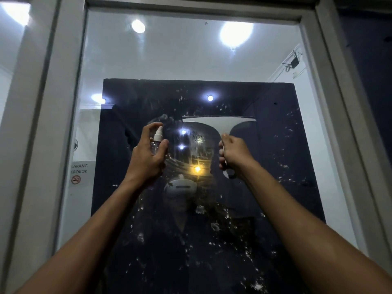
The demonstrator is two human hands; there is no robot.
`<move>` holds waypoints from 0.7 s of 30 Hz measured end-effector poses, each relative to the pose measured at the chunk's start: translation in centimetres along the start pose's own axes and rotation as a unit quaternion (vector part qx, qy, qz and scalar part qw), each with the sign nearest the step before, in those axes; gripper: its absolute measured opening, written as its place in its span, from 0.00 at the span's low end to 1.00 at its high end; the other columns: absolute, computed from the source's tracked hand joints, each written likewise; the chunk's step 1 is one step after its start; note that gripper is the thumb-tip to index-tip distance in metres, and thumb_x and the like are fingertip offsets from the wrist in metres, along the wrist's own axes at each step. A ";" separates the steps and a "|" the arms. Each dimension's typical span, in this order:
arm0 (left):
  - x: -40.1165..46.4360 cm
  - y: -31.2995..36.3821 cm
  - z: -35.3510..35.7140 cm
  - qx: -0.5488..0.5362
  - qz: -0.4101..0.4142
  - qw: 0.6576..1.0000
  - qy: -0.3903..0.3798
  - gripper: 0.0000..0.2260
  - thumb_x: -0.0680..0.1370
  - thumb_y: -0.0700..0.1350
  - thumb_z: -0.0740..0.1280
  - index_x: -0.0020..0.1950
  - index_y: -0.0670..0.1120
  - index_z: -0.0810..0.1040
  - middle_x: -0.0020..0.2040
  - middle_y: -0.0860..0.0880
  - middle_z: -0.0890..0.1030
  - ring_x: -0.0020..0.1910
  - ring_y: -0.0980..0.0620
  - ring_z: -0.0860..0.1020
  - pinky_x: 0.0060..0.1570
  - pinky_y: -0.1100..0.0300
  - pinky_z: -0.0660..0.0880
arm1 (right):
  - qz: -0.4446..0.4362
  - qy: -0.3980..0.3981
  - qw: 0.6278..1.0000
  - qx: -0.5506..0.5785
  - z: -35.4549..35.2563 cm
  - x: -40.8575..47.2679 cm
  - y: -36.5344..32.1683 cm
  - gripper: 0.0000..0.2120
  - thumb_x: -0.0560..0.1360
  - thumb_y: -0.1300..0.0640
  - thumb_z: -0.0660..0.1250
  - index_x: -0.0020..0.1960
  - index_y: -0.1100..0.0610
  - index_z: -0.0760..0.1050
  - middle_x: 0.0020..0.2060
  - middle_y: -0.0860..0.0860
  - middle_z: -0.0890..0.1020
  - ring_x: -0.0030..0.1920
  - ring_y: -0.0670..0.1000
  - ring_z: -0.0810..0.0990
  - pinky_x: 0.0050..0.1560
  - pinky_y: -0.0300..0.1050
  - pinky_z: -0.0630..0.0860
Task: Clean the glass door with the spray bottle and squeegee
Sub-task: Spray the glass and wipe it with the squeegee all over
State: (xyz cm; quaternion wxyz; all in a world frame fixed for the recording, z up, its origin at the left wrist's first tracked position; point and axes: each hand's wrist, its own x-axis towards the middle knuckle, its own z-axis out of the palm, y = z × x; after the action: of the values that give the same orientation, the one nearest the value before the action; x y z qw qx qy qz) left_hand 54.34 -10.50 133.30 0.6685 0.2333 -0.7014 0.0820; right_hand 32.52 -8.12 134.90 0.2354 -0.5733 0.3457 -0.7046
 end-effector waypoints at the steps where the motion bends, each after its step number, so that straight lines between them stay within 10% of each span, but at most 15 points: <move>1: -0.1 0.0 0.0 0.000 0.001 1.000 0.003 0.16 0.83 0.45 0.65 0.69 0.56 0.68 0.44 0.42 0.81 0.32 0.39 0.80 0.33 0.41 0.80 | 0.005 0.006 1.000 -0.015 0.1 -0.3 0.6 0.17 0.86 0.50 0.52 0.46 0.59 0.69 0.30 0.53 0.68 0.25 0.48 0.66 0.24 0.40 0.67; 12: -2.0 -0.7 1.3 0.018 0.002 1.000 -0.021 0.18 0.82 0.45 0.66 0.71 0.53 0.68 0.52 0.64 0.76 0.34 0.56 0.80 0.38 0.48 0.81 | -0.031 0.039 0.973 -0.224 -3.9 -4.6 11.3 0.22 0.84 0.45 0.56 0.40 0.58 0.75 0.31 0.52 0.76 0.33 0.51 0.75 0.38 0.46 0.75; 14: -2.1 -0.6 1.3 0.018 0.007 0.999 -0.027 0.18 0.82 0.45 0.66 0.71 0.53 0.68 0.51 0.64 0.76 0.35 0.55 0.80 0.38 0.48 0.82 | -0.084 0.057 0.961 -0.257 -4.9 -4.3 10.5 0.23 0.84 0.46 0.56 0.36 0.56 0.73 0.30 0.51 0.76 0.32 0.49 0.74 0.31 0.35 0.69; 21: -1.2 0.0 0.6 0.023 0.002 1.000 -0.011 0.18 0.82 0.43 0.66 0.71 0.53 0.68 0.47 0.57 0.78 0.34 0.38 0.80 0.38 0.39 0.81 | -0.250 -0.021 0.865 -0.436 -4.0 0.1 3.0 0.23 0.82 0.37 0.54 0.40 0.50 0.77 0.38 0.51 0.82 0.43 0.54 0.79 0.40 0.51 0.68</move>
State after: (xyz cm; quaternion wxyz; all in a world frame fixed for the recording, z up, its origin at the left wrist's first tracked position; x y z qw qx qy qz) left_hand 53.80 -10.48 132.08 0.6554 0.2482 -0.7068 0.0964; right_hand 28.47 -9.27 132.28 -0.2152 -0.6991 0.4576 -0.5055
